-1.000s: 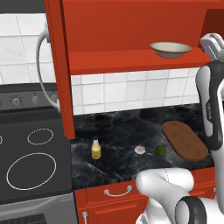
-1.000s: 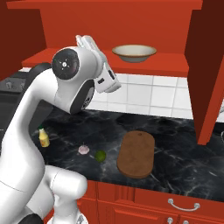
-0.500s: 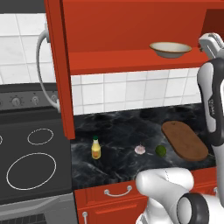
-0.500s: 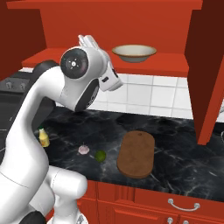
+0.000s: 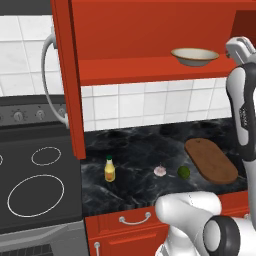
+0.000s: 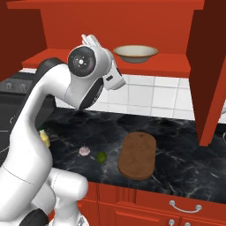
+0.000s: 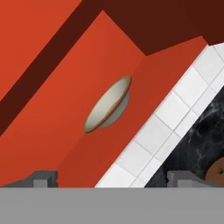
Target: Open the cabinet. Place the bowl and condiment on the counter. Then place the lime and garlic on the cutting board.
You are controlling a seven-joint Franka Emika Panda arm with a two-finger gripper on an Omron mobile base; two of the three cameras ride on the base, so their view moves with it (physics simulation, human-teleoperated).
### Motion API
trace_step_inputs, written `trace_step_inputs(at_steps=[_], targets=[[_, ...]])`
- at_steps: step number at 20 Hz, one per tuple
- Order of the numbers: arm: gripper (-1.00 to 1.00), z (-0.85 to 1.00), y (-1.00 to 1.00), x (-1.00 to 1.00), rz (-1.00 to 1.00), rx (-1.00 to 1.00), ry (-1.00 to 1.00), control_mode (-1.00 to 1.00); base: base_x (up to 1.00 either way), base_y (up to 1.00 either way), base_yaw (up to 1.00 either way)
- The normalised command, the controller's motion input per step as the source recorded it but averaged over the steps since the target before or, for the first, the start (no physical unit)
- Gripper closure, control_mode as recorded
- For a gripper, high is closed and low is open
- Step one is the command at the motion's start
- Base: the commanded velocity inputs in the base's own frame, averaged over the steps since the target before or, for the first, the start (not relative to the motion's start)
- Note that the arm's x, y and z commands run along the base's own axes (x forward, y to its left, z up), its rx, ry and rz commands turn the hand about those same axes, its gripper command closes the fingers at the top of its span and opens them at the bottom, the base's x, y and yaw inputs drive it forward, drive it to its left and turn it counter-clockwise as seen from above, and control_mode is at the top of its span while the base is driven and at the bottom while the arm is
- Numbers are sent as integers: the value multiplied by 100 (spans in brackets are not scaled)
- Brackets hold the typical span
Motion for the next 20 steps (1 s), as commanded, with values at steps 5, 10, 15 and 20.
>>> trace_step_inputs(at_steps=[5,10,15,20], targets=[[-100,1,0,13,0,0,3,-100,0,0,0],[-100,0,-8,19,1,0,0,-100,0,0,0],[-100,0,-18,23,2,0,0,-100,0,0,0],[-100,0,-9,22,1,0,2,-100,0,0,0]])
